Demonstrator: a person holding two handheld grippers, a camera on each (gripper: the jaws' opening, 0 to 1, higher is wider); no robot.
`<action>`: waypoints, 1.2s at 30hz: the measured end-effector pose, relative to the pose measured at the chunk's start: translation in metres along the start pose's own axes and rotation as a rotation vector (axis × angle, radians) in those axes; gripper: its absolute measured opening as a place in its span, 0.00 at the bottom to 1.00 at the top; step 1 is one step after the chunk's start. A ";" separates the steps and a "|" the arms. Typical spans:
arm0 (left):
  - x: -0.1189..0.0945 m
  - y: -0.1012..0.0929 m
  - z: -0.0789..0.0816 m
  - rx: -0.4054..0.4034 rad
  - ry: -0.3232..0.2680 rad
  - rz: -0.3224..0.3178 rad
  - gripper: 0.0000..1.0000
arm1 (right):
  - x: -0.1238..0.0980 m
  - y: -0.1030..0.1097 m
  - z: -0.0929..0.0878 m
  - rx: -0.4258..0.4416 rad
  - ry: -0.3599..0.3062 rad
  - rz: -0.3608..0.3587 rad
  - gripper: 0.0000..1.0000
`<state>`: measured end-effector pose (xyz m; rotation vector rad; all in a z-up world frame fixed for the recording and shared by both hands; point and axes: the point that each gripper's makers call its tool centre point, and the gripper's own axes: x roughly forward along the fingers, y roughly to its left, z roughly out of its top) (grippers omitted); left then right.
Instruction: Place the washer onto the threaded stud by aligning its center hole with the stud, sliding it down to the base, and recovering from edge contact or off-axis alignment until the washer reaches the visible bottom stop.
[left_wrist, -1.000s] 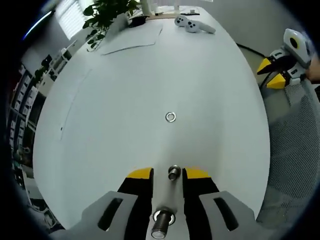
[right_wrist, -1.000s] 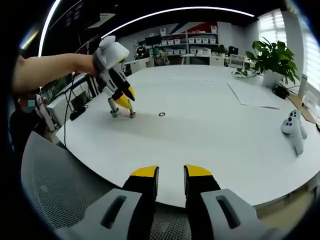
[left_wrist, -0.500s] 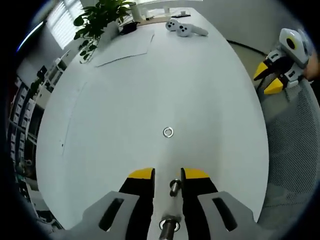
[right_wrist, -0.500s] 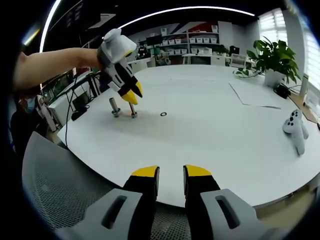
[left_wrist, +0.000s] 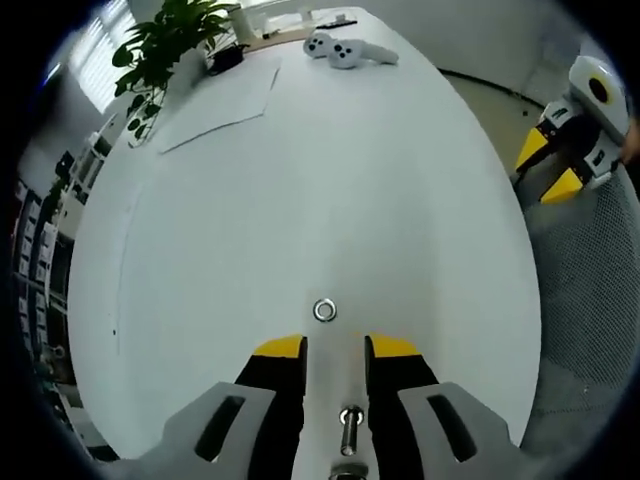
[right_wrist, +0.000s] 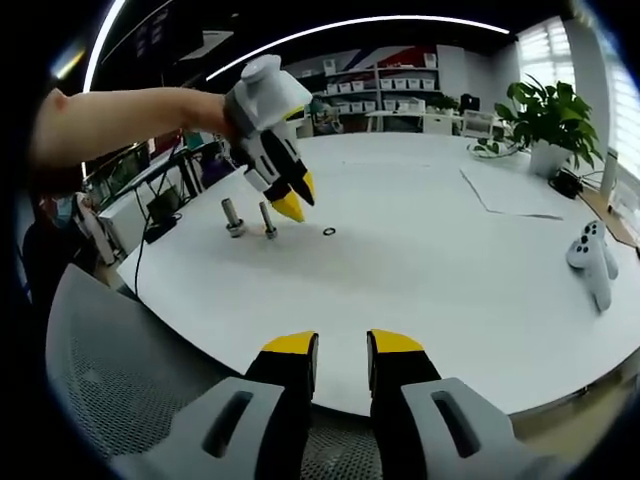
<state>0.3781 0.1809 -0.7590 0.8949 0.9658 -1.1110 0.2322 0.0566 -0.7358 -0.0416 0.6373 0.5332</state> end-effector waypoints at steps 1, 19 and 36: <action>0.001 0.000 0.001 0.002 0.002 -0.004 0.21 | 0.000 0.000 0.000 0.000 0.001 0.001 0.23; 0.028 0.010 0.004 0.004 0.053 -0.043 0.19 | 0.000 0.000 0.000 0.001 -0.002 -0.001 0.22; 0.041 0.006 0.004 -0.016 0.069 -0.086 0.17 | 0.000 -0.001 -0.001 0.001 0.006 -0.007 0.22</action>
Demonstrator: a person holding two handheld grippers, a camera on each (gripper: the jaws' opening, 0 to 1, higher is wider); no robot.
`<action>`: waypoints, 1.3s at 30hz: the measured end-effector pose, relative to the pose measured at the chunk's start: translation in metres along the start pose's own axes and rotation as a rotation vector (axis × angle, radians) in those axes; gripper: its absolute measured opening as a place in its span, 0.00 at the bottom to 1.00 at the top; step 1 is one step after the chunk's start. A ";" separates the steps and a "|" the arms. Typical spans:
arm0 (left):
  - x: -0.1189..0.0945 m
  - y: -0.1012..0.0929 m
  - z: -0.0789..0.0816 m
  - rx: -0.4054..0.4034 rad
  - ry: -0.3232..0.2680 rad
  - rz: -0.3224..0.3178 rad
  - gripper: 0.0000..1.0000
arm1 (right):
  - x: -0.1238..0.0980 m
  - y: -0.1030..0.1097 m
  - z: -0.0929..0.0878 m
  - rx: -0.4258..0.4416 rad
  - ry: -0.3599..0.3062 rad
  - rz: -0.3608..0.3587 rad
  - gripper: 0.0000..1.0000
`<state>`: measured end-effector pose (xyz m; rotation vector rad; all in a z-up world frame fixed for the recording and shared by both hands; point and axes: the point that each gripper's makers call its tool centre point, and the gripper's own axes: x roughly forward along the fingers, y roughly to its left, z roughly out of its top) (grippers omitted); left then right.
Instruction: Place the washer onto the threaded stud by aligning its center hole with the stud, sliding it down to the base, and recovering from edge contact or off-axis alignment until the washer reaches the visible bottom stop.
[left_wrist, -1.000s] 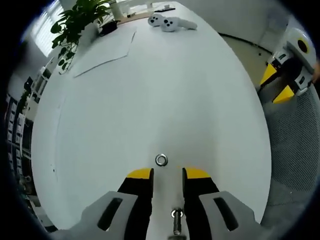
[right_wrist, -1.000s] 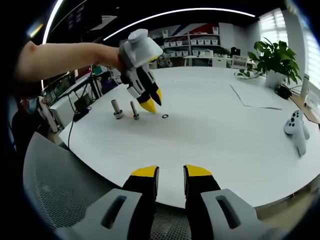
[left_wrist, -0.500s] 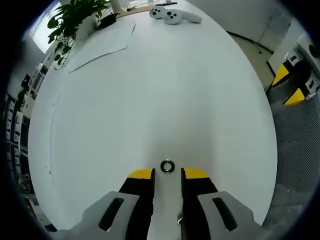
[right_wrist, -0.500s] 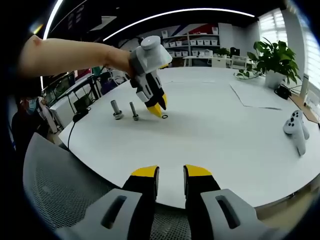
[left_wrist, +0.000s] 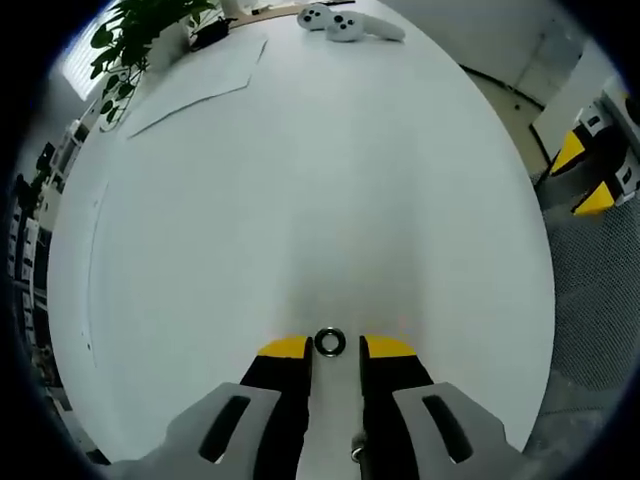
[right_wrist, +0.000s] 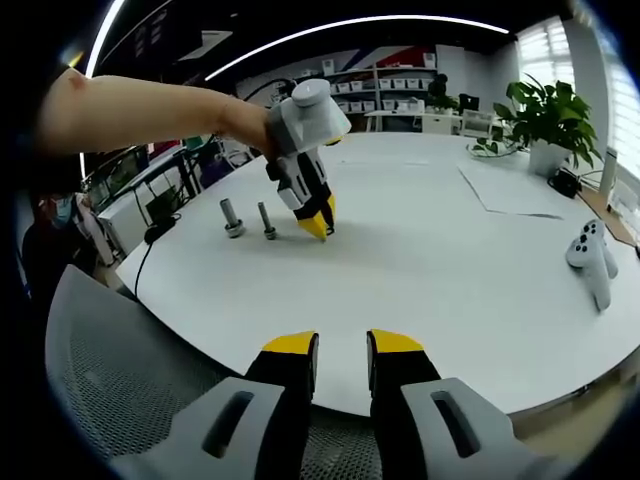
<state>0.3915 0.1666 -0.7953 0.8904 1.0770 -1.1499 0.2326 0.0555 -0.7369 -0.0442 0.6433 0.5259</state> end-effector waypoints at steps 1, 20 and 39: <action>0.000 -0.001 0.000 -0.003 0.000 -0.001 0.17 | 0.000 0.000 0.000 -0.001 0.000 0.000 0.22; 0.000 0.000 -0.002 0.097 0.033 0.012 0.09 | 0.000 -0.001 -0.002 -0.005 0.012 -0.009 0.22; -0.069 0.005 -0.028 -0.027 -0.017 0.094 0.09 | 0.001 0.000 -0.003 -0.011 0.022 -0.004 0.22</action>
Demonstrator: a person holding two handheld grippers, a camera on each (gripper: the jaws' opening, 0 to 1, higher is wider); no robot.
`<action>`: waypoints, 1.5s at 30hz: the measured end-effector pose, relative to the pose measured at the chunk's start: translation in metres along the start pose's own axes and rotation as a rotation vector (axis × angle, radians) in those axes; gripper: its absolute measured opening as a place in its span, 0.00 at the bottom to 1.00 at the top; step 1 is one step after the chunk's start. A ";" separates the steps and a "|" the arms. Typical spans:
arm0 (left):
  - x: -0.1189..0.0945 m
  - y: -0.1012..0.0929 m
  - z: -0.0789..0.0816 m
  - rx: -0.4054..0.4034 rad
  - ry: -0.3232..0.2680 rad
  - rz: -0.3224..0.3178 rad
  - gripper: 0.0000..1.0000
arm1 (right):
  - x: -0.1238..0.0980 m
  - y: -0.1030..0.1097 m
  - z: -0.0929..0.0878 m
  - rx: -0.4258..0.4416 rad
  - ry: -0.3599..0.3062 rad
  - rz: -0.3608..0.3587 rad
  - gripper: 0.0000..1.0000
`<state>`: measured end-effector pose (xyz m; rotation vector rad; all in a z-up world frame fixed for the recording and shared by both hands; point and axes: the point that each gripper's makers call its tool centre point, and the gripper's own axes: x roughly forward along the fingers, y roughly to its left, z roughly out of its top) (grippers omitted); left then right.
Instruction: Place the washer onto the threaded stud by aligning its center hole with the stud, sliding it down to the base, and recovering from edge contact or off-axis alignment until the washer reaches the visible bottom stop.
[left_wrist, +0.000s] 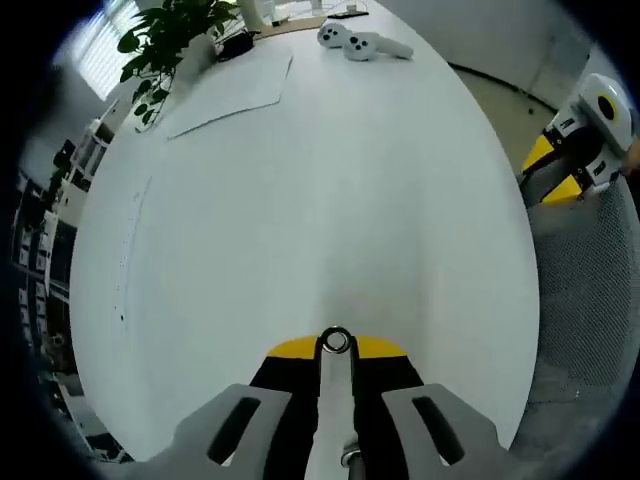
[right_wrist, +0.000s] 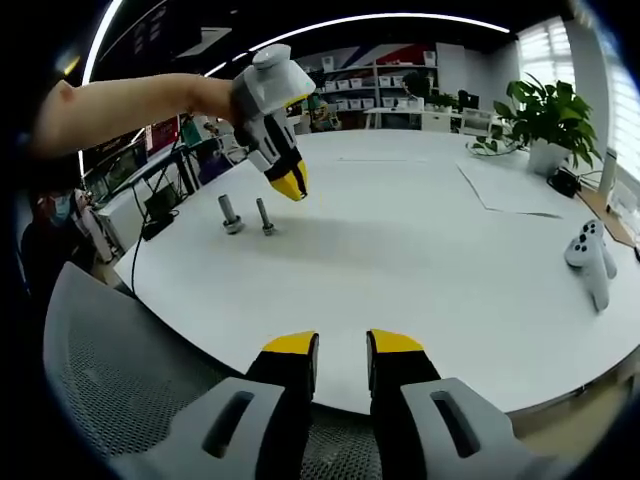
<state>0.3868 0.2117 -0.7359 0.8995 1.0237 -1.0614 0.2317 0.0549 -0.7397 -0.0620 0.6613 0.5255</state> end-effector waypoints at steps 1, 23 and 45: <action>-0.003 0.000 -0.003 -0.002 0.001 0.002 0.09 | 0.000 0.000 0.000 -0.002 0.001 0.001 0.22; -0.023 -0.019 -0.039 -0.010 0.032 -0.046 0.09 | -0.001 -0.002 0.003 0.013 -0.023 -0.010 0.22; -0.011 -0.022 -0.049 -0.024 0.034 -0.043 0.09 | -0.001 -0.001 0.004 0.013 -0.030 -0.007 0.22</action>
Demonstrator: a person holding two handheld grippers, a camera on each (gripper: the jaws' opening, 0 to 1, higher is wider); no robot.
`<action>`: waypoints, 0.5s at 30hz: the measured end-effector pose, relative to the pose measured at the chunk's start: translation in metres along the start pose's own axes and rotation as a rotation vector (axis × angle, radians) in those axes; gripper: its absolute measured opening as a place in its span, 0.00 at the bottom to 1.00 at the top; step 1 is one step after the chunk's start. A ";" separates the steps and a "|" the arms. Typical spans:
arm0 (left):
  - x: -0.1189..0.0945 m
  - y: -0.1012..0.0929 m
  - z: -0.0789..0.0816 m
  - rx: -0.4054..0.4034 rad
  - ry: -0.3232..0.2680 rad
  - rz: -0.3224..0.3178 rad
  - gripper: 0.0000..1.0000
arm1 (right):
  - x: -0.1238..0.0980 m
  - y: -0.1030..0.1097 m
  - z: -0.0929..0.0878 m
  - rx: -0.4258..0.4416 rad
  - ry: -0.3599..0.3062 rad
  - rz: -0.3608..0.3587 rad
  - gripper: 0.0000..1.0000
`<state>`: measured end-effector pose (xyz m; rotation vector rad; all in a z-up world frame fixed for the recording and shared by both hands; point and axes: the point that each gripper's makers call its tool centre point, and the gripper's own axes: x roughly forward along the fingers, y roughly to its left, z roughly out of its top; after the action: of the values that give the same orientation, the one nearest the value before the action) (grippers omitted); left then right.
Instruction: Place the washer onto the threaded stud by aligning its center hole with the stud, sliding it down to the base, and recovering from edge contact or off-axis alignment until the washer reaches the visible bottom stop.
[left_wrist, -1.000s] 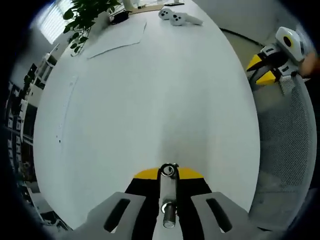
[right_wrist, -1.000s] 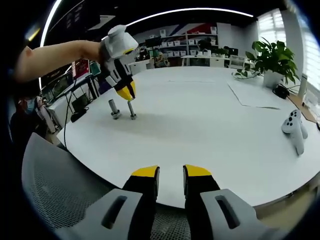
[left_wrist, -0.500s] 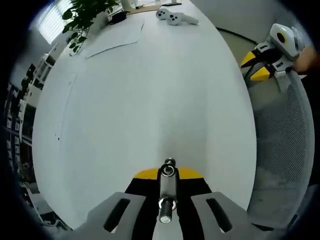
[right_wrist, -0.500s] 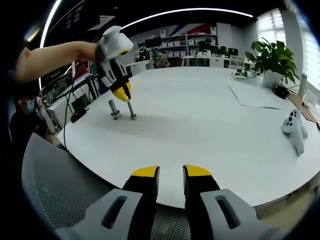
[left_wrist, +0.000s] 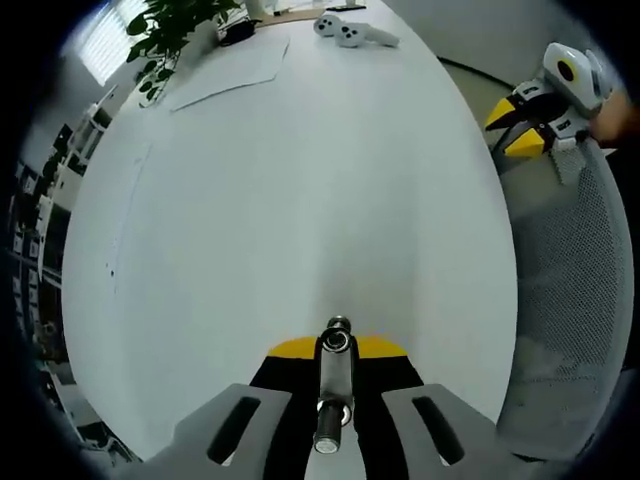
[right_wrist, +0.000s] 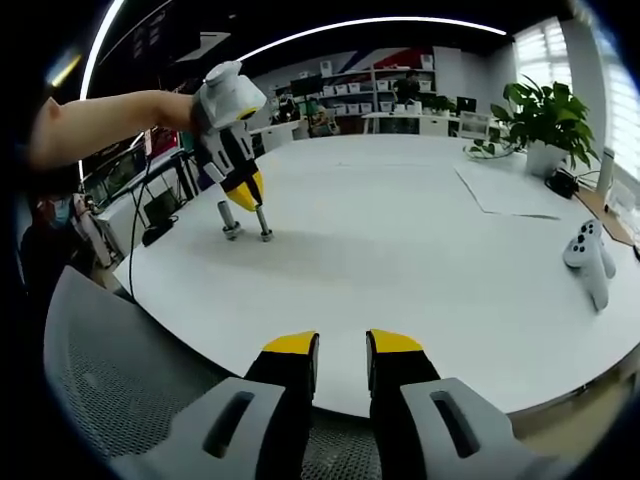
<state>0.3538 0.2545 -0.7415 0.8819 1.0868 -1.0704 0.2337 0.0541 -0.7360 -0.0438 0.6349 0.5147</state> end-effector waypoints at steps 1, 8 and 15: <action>0.001 0.000 0.000 0.000 0.000 -0.001 0.09 | 0.000 0.000 0.000 0.000 0.001 0.000 0.22; 0.023 -0.003 -0.008 0.000 0.015 -0.009 0.09 | 0.000 0.000 -0.001 -0.002 0.005 0.002 0.22; 0.032 -0.004 -0.011 0.029 0.013 -0.015 0.09 | 0.000 0.001 -0.002 -0.005 0.012 0.005 0.22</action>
<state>0.3507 0.2565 -0.7756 0.9061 1.0922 -1.0974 0.2326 0.0548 -0.7374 -0.0501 0.6453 0.5212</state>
